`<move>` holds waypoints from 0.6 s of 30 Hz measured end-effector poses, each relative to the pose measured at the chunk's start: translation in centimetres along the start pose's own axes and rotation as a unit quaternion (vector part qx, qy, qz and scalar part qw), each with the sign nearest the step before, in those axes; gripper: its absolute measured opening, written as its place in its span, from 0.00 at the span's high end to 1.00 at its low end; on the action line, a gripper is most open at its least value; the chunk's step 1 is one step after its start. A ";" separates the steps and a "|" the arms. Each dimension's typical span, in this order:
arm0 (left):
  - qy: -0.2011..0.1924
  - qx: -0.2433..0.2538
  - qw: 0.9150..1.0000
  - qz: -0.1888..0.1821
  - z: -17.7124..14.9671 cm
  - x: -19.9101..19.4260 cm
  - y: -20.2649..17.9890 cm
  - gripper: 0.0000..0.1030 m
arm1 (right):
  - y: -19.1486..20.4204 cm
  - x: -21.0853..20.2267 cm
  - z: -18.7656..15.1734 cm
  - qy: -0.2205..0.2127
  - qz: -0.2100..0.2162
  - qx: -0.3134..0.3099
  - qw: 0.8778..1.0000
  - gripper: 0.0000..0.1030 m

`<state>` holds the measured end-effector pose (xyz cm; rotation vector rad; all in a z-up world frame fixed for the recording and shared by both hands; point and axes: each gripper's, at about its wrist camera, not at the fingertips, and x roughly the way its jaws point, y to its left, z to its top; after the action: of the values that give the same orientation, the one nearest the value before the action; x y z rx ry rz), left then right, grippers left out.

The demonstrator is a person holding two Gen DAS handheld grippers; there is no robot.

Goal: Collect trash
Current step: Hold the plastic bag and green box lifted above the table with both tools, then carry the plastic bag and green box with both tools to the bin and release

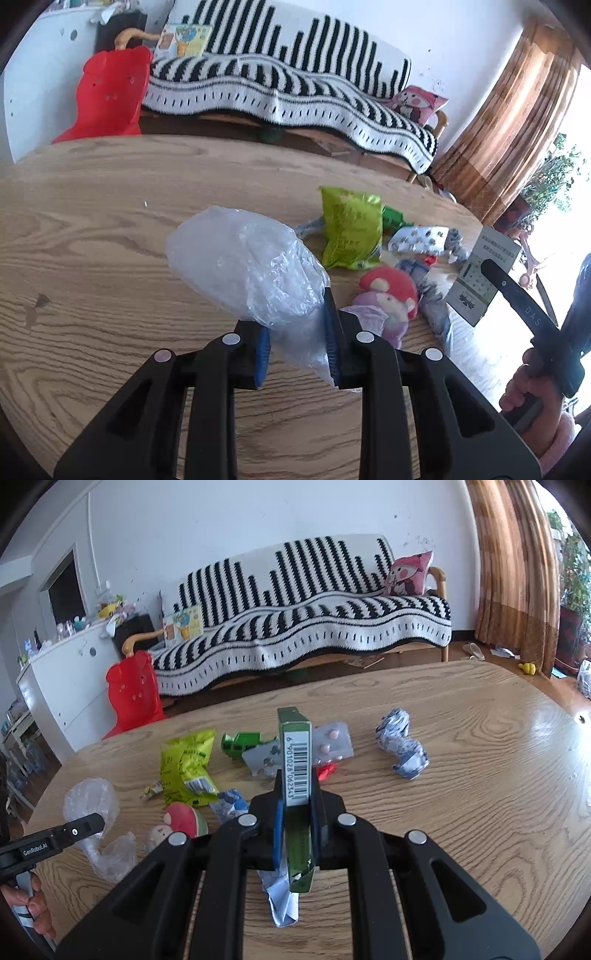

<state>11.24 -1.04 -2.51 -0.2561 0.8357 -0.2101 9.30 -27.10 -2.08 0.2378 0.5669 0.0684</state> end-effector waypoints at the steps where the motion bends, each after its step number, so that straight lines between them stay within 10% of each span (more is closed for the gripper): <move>1: -0.011 0.001 1.000 -0.008 0.0 -0.8 -0.5 0.77 | -0.1 -0.7 0.1 -0.007 0.002 0.011 1.000 0.89; 10: -0.027 0.084 0.986 -0.141 -3.6 -6.5 -14.0 0.77 | -9.0 -17.6 -2.0 -0.064 -0.013 0.046 0.997 0.89; 18: 0.149 0.214 0.929 -0.261 -16.6 -5.0 -30.6 0.77 | -23.3 -26.5 -11.0 0.044 -0.030 0.200 0.978 0.89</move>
<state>-7.11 -31.02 -0.32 -0.0267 0.9867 -0.9392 -18.95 -50.94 -2.82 0.6113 0.6737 -0.0948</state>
